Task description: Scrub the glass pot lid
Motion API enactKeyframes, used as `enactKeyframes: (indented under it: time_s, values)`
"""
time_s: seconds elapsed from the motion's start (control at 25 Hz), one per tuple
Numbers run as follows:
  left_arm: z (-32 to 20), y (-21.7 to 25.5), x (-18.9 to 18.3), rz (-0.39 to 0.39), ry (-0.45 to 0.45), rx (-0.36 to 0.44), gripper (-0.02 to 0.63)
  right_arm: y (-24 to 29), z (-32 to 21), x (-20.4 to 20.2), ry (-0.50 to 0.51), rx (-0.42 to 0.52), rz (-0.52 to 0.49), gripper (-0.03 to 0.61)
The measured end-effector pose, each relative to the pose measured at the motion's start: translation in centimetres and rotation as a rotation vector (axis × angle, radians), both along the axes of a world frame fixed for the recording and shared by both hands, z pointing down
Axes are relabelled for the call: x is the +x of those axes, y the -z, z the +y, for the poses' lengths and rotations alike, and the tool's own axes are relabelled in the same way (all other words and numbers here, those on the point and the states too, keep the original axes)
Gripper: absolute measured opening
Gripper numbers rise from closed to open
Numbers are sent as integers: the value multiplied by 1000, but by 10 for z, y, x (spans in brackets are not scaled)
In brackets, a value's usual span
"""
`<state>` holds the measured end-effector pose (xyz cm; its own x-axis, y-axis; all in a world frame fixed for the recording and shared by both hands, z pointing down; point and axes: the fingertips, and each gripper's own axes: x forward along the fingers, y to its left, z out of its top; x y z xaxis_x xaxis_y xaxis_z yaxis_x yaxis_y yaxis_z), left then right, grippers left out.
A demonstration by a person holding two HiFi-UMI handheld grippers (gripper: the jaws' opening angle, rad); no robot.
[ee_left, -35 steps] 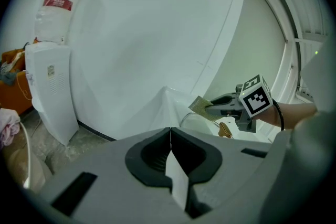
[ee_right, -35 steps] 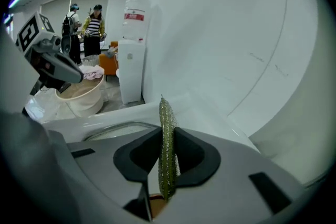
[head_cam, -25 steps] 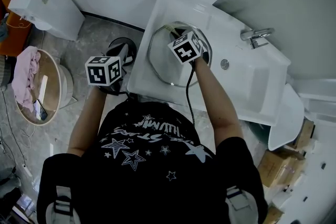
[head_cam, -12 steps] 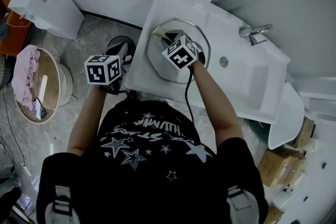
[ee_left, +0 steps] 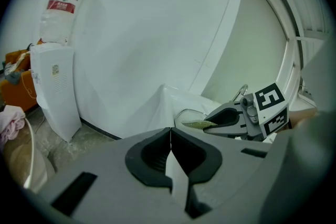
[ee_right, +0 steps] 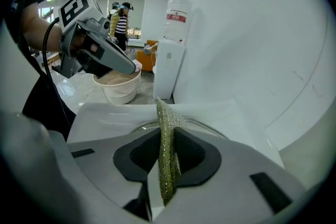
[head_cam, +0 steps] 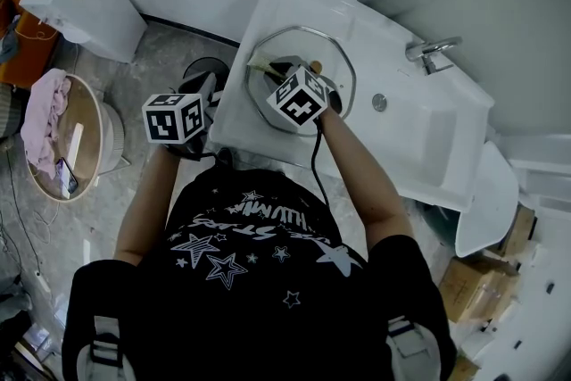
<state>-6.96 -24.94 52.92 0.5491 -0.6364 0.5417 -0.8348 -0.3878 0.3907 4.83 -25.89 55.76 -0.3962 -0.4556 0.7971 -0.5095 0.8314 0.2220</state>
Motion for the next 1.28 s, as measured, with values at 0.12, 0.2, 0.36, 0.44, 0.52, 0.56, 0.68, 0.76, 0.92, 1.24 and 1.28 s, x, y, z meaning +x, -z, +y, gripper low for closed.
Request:
enactKeyframes:
  time_s: [0.12, 0.2, 0.36, 0.44, 0.52, 0.56, 0.68, 0.76, 0.92, 1.24, 1.28]
  values:
    - [7, 0, 1, -1, 8, 0, 10, 0, 13, -6, 25, -5, -10, 72]
    - [11, 0, 2, -2, 13, -1, 11, 0, 22, -9, 41, -11, -15, 72]
    - [18, 2, 5, 2, 23, -2, 11, 1, 39, -12, 67, -21, -24, 73]
    - [22, 3, 7, 2, 25, -1, 11, 1, 47, -13, 80, -25, -27, 72]
    - [26, 3, 9, 1, 26, 1, 11, -1, 56, -13, 94, -29, -27, 74]
    - [28, 3, 10, 1, 27, 1, 11, -1, 59, -13, 100, -32, -27, 74]
    - [33, 1, 10, -3, 29, -1, 11, -3, 69, -14, 111, -46, -36, 74]
    - [36, 1, 11, -4, 28, -4, 11, -3, 74, -16, 118, -59, -45, 74]
    - [40, 3, 13, -2, 26, -3, 10, -2, 85, -18, 135, -83, -54, 75]
    - [38, 3, 19, -6, 19, -3, 10, 1, 89, -17, 124, -123, -102, 75]
    - [38, 3, 19, -6, 18, -3, 11, 2, 88, -17, 120, -121, -107, 75]
